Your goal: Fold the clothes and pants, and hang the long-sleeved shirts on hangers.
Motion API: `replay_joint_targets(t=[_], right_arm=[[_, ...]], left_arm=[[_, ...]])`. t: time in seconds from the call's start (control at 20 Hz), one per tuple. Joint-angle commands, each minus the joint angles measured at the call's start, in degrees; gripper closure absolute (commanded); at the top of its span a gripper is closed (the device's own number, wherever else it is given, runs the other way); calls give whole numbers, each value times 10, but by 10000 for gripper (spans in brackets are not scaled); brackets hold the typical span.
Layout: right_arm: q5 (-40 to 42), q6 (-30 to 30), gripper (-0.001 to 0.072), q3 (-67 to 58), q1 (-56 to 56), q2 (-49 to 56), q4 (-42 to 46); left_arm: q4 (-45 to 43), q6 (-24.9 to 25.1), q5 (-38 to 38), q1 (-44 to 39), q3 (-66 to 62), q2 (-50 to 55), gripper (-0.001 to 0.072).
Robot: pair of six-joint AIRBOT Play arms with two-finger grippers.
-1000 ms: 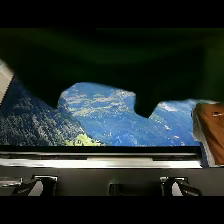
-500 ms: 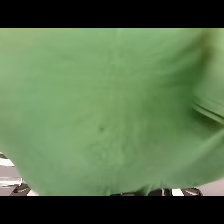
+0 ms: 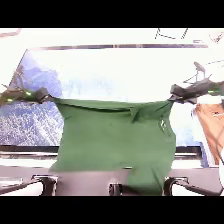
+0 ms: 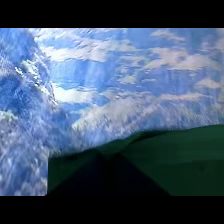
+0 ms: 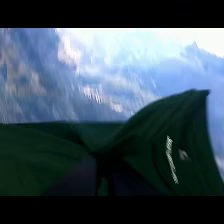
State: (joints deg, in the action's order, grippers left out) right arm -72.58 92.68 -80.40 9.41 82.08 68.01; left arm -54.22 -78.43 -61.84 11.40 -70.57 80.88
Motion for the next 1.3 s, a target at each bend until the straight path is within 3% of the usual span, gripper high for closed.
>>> replay_joint_targets(t=[0.0,0.2,0.55,0.7,0.9,1.0,1.1,1.25], right_arm=[[219,16,673,13,-9,85,-70],[376,16,673,-8,-9,125,-96],[398,7,673,-14,-9,186,-172],[269,7,672,-52,8,185,-172],[-52,-25,671,-132,54,154,-145],[-170,-26,671,-131,55,129,-42],[-218,-8,671,-111,42,122,48],[-180,6,672,-38,26,122,37]], left_arm=[[45,5,94,-4,-20,107,686],[47,21,120,-10,-136,165,686],[47,-13,121,-17,-180,221,686],[47,-24,46,-12,-195,217,686],[32,1,-195,21,-230,213,686],[-23,0,-308,24,-227,213,686],[-45,-1,-345,23,-199,212,686],[-44,14,-337,13,-126,212,686]])
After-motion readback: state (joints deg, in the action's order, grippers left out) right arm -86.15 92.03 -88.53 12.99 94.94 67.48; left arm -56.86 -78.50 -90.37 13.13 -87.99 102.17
